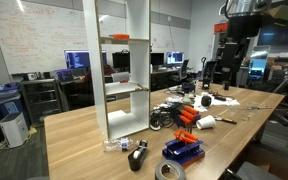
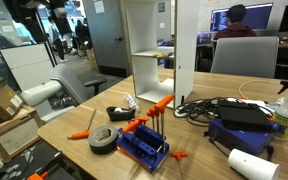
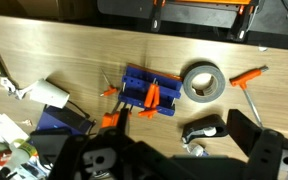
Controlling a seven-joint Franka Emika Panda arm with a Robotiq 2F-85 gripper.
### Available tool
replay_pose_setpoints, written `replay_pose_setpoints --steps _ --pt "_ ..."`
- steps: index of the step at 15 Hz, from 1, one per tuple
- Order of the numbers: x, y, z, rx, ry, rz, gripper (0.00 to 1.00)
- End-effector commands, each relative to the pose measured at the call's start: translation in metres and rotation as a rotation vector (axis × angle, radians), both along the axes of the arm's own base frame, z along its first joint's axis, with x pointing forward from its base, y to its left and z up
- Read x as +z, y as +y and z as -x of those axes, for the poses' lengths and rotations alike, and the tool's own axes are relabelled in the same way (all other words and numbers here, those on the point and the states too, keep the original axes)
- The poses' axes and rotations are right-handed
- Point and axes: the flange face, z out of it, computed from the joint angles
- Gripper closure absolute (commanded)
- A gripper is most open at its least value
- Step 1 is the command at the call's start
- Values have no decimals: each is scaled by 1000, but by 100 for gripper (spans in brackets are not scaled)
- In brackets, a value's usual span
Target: Remove the grey masking tape from the second shelf and put it on the table
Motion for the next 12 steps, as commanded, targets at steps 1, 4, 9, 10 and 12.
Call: replay_pose_setpoints --steps 1,4,9,10,12 --pt "14 -11 3 -119 12 9 0" --pt "4 -10 5 -99 31 -6 0" --pt "2 -12 4 -121 49 -7 0" --pt "2 -12 4 -122 50 -7 0" --pt "2 -12 4 -123 50 -7 0"
